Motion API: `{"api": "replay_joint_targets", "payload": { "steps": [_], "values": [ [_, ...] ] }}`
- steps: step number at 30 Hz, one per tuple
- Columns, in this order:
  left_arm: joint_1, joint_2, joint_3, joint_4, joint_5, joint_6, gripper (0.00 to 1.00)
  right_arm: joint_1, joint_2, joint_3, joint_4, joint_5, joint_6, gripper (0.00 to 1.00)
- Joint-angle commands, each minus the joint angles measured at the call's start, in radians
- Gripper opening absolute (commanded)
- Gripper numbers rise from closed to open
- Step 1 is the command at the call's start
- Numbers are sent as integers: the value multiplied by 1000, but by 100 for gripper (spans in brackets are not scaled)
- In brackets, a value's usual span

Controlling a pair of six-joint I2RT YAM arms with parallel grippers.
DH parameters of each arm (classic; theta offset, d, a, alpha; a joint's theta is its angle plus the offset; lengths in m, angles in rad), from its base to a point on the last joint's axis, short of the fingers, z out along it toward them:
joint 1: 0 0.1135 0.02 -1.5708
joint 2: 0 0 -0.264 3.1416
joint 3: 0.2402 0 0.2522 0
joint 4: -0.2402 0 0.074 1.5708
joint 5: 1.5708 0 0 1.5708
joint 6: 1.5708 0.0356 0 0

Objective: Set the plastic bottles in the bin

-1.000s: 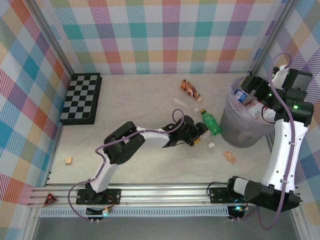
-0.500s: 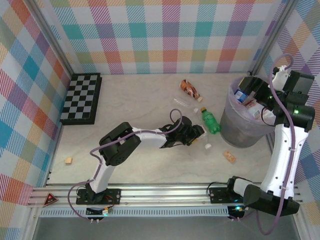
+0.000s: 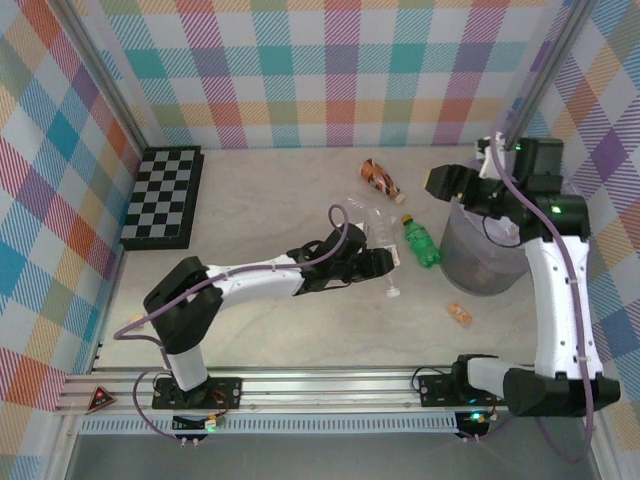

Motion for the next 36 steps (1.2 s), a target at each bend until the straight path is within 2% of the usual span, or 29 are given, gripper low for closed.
{"api": "replay_joint_targets", "payload": {
  "steps": [1,5,9,11,13,14,17,20,26,31,36],
  "values": [
    [25,-99,-18,-139,35,211,57,61,53,-10,-19,-71,-43,84],
    [58,-202,-37,-247,51,319,57,130,102,-31,25,-49,-43,84],
    [91,-291,-48,-310,38,376,56,183,154,-53,85,-82,-20,84],
    [98,-316,-49,-350,45,399,55,210,180,-74,144,-145,-4,85],
    [102,-327,-46,-358,51,413,55,221,205,-103,237,-276,49,87],
    [102,-332,-42,-362,57,419,55,233,214,-121,283,-290,72,88],
    [104,-342,-41,-359,67,423,55,265,260,-115,288,-254,58,89],
    [103,-349,-42,-351,82,423,55,273,278,-138,361,-279,90,90],
    [103,-356,-44,-327,91,421,54,300,332,-144,390,-295,101,91],
    [103,-354,-41,-326,90,413,53,301,331,-164,423,-289,129,83],
    [106,-356,-47,-326,80,407,53,301,318,-166,426,-271,134,67]
  ]
}}
